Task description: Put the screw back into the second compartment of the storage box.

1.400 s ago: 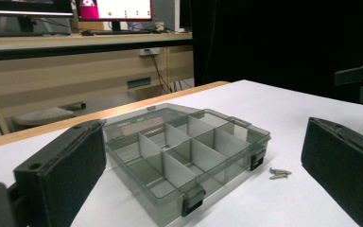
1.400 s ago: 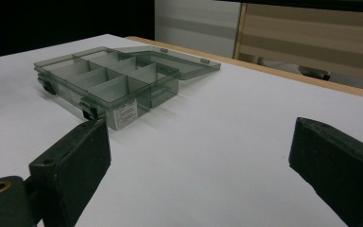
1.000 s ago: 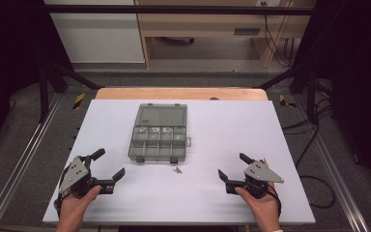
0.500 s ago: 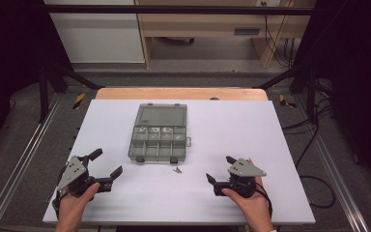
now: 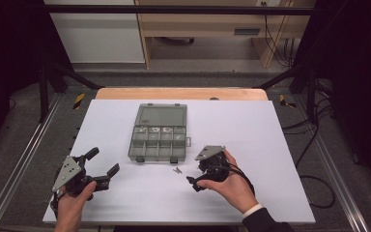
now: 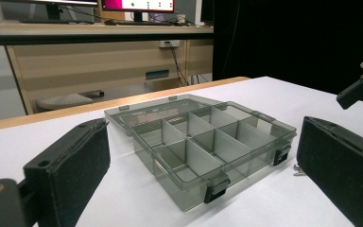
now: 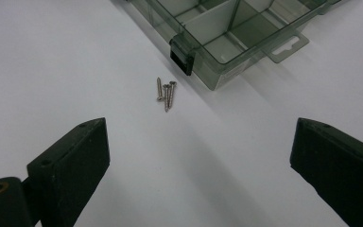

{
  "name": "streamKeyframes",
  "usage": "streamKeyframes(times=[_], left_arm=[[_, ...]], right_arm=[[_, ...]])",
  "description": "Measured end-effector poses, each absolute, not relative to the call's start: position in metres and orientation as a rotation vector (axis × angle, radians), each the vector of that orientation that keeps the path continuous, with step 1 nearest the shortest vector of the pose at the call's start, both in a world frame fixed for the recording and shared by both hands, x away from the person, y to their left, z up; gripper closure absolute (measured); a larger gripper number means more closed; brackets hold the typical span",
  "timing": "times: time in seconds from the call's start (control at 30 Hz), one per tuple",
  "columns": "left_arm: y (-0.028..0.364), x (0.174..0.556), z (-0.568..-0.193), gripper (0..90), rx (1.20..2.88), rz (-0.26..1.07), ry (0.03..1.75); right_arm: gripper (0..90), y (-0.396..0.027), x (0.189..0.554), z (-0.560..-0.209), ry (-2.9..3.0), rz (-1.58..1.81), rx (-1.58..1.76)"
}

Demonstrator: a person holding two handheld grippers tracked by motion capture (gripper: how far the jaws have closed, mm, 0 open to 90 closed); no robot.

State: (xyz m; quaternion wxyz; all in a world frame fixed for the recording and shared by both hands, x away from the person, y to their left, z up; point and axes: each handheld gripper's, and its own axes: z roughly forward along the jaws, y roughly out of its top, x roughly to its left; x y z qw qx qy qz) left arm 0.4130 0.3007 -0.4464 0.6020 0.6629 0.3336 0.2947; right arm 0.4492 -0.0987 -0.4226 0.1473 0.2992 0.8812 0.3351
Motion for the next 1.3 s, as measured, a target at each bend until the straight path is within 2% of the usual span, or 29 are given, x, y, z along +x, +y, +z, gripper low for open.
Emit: streamKeyframes(times=[0.4,0.93,1.07,1.23,1.3], left_arm=[[0.293,0.414,-0.447,2.2,1.557,0.673,0.748],[0.289,0.413,-0.448,2.2,1.581,0.690,0.742],[0.290,0.412,-0.447,2.4,1.583,0.706,0.746],[0.290,0.412,-0.447,2.4,1.585,0.705,0.746],[0.290,0.412,-0.447,2.4,1.586,0.706,0.743]], right_arm=[[8.0,-0.074,0.469,-0.433,2.621,0.747,0.892],[14.8,-0.070,0.472,-0.436,2.616,0.743,0.919],[12.9,-0.068,0.469,-0.436,2.572,0.744,0.935],[17.6,-0.067,0.468,-0.437,2.586,0.733,0.925],[25.0,-0.066,0.470,-0.436,2.599,0.749,0.915]])
